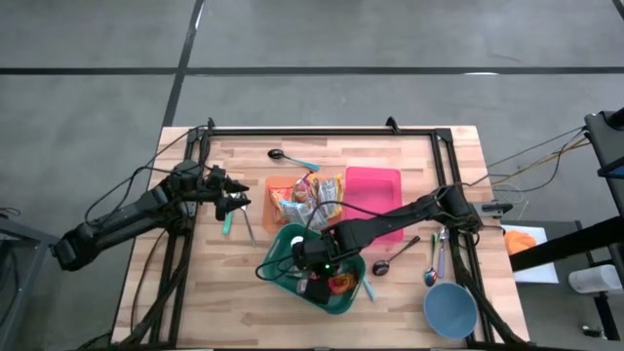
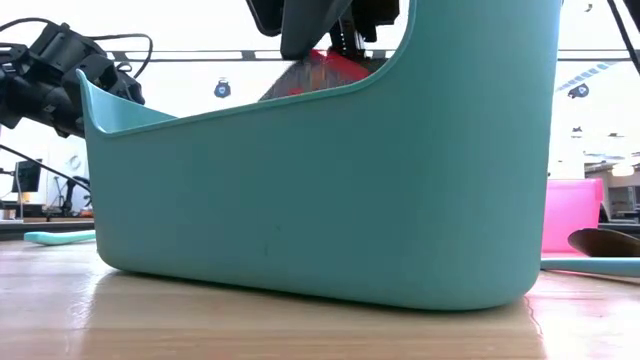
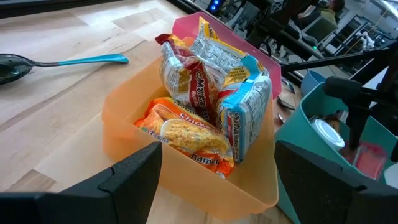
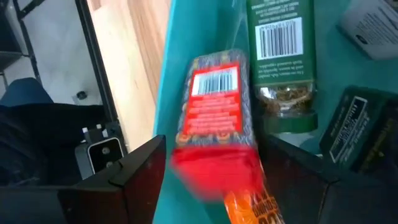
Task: Pick & Place Food Item
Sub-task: Put the red seasoning can into the green bin, then put the purple and blue spoon into the pink bin
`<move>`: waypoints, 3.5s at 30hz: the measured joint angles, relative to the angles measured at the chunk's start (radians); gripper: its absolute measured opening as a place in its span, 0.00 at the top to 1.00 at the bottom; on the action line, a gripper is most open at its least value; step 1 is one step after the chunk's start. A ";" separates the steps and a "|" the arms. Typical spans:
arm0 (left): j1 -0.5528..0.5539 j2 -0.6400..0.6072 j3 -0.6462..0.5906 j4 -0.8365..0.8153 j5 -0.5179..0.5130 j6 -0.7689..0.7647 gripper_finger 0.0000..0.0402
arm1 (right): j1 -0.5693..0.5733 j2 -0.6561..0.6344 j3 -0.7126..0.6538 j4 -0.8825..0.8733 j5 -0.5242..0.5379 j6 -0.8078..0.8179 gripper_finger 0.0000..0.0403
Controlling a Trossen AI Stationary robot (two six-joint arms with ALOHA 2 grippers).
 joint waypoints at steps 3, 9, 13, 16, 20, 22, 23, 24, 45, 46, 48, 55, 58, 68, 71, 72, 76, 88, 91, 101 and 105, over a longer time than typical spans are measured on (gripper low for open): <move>0.000 0.000 0.000 0.000 0.000 0.000 0.22 | 0.000 -0.002 0.000 -0.001 0.003 0.000 0.32; 0.000 0.000 0.000 0.000 0.000 0.000 0.22 | 0.000 -0.002 0.000 -0.004 0.004 -0.013 0.21; 0.000 0.000 0.000 0.000 0.000 0.000 0.22 | 0.000 -0.007 0.000 -0.007 0.005 -0.030 0.21; 0.000 0.000 0.000 0.001 0.000 0.000 0.22 | 0.000 -0.030 0.000 -0.006 0.021 -0.053 0.21; 0.000 0.000 0.000 0.001 0.000 0.000 0.22 | -0.005 -0.066 0.000 -0.013 0.046 -0.097 0.21; 0.000 0.000 0.000 0.001 0.000 0.000 0.22 | -0.010 -0.078 0.000 -0.022 0.071 -0.117 0.21; 0.000 0.000 0.000 0.002 0.000 0.000 0.22 | -0.011 -0.084 0.000 -0.022 0.089 -0.122 0.21; 0.000 0.000 0.000 0.002 0.000 0.000 0.22 | -0.013 -0.091 0.000 -0.025 0.107 -0.130 0.21; 0.000 0.000 0.000 0.001 0.000 0.000 0.22 | -0.024 -0.249 -0.001 -0.028 0.501 -0.326 0.21; 0.000 0.000 0.000 0.001 0.000 0.000 0.22 | -0.030 -0.251 -0.002 -0.019 0.511 -0.339 0.21; 0.000 0.000 0.000 0.001 0.000 0.000 0.22 | -0.044 -0.253 -0.002 0.011 0.525 -0.367 0.21; 0.000 0.000 0.000 0.001 0.000 0.000 0.22 | -0.118 -0.253 -0.002 0.184 0.472 -0.486 0.21; 0.000 0.000 0.000 0.001 0.000 0.000 0.22 | -0.157 -0.253 -0.002 0.266 0.401 -0.516 0.21; 0.000 0.000 0.000 0.001 0.000 0.000 0.22 | -0.204 -0.252 -0.020 0.536 0.321 -0.671 0.21; 0.000 0.000 0.000 0.001 0.000 0.000 0.22 | -0.207 -0.252 -0.056 0.611 0.310 -0.691 0.21; 0.000 0.000 0.000 0.001 0.000 0.000 0.22 | -0.210 -0.253 -0.069 0.632 0.301 -0.691 0.21; 0.000 0.000 0.000 0.001 0.000 0.000 0.22 | -0.233 -0.260 -0.108 0.671 0.235 -0.692 0.21; 0.000 0.000 0.000 0.001 0.000 0.000 0.22 | -0.236 -0.441 -0.235 0.363 0.320 -0.571 0.21; 0.000 0.000 0.000 0.001 0.000 0.000 0.22 | -0.232 -0.557 -0.375 0.436 0.346 -0.526 0.21; 0.000 0.000 0.000 0.000 0.000 0.000 0.22 | -0.225 -0.935 -0.828 0.712 0.421 -0.222 0.21; 0.000 0.000 0.000 0.000 0.000 0.000 0.22 | -0.223 -1.014 -0.848 0.501 0.456 -0.128 0.21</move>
